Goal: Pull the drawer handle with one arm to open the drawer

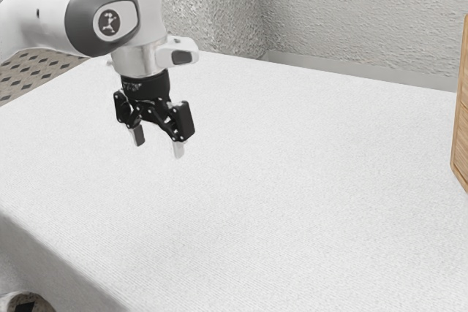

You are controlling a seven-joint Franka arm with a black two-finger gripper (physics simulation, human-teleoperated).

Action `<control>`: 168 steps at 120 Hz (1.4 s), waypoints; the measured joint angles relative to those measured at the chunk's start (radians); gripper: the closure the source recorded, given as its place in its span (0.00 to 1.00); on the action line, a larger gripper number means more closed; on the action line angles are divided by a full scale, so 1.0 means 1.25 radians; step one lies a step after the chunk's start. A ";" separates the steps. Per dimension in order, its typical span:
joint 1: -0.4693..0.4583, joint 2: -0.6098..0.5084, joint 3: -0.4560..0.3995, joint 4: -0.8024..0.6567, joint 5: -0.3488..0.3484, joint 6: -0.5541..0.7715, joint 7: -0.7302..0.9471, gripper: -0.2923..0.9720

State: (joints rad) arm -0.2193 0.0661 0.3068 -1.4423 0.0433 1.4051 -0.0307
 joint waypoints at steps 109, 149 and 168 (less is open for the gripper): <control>-0.076 0.051 -0.077 0.054 -0.126 0.399 -0.639 0.23; -0.169 0.071 -0.077 0.065 -0.185 0.555 -0.828 0.23; -0.140 0.103 -0.071 0.083 -0.187 0.613 -0.886 0.23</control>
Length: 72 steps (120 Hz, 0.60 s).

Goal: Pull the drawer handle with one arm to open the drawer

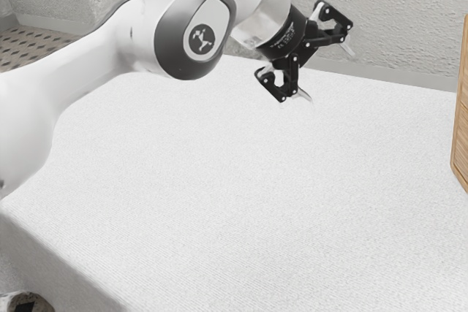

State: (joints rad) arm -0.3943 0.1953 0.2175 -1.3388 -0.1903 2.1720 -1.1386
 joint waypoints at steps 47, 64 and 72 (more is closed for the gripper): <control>-0.053 0.119 -0.053 0.159 -0.001 0.045 -0.097 0.23; -0.067 0.127 -0.069 0.156 -0.009 0.081 -0.105 0.23; -0.066 0.139 -0.072 0.156 -0.023 0.105 -0.100 0.23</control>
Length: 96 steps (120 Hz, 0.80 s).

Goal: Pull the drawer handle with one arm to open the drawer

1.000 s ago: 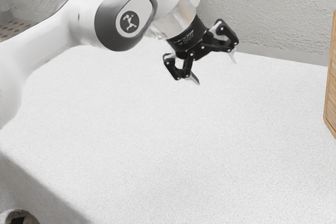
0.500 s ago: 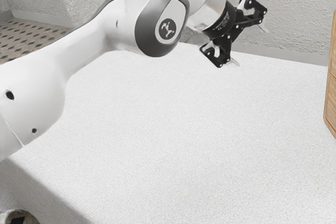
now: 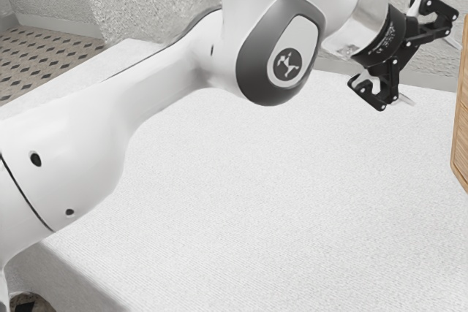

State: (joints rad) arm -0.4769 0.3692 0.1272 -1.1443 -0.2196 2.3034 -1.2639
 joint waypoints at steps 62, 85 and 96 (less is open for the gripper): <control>-0.039 0.049 -0.001 -0.008 0.067 0.139 -0.074 0.23; -0.022 0.097 -0.013 0.008 0.074 0.161 -0.085 0.23; -0.018 0.106 -0.014 0.012 0.075 0.171 -0.087 0.23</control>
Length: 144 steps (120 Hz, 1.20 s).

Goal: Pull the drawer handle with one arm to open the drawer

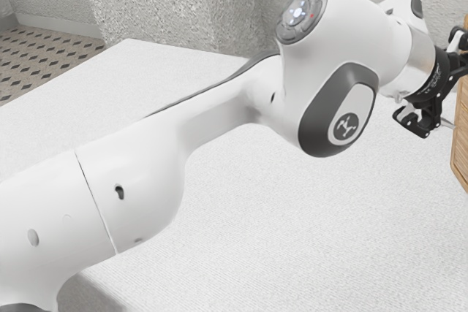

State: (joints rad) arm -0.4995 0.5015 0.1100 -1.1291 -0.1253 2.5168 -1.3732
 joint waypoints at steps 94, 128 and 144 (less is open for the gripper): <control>0.029 0.011 -0.058 -0.005 0.007 0.005 0.005 0.23; 0.047 0.050 -0.078 0.039 0.013 0.005 0.009 0.23; 0.052 0.061 -0.083 0.046 0.013 0.005 0.011 0.23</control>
State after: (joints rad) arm -0.4347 0.5782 0.0056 -1.0716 -0.1086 2.5232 -1.3590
